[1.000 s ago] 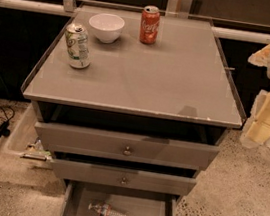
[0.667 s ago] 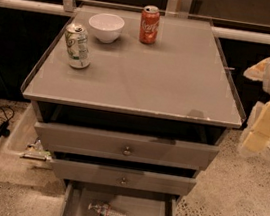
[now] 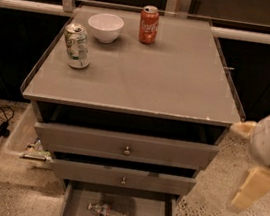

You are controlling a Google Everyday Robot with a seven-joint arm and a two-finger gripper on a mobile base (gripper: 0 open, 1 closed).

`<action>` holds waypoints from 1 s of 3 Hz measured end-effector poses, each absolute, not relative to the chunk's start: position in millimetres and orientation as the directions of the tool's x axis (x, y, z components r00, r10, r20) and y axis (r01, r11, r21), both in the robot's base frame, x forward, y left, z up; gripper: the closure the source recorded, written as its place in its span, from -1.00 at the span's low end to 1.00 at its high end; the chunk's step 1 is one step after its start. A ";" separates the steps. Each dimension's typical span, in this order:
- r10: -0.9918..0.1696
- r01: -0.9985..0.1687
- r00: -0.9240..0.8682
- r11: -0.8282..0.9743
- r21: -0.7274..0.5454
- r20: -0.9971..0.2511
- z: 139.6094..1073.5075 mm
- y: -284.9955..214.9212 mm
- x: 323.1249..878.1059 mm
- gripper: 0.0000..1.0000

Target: Pick water bottle from bottom drawer and place on counter

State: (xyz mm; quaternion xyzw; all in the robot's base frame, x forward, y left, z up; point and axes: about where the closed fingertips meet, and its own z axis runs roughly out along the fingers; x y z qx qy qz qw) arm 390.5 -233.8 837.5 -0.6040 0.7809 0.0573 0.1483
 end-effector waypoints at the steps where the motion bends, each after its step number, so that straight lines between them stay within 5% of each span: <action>1: -0.902 -0.964 -0.195 0.249 -0.095 -0.384 771.0 -239.7 367.0 -1.00; 3: -0.835 -0.968 -0.158 0.235 -0.082 -0.528 663.7 -254.7 395.5 -1.00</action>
Offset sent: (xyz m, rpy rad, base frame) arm -0.0065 -0.0156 -0.2001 0.2349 -0.0777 0.0893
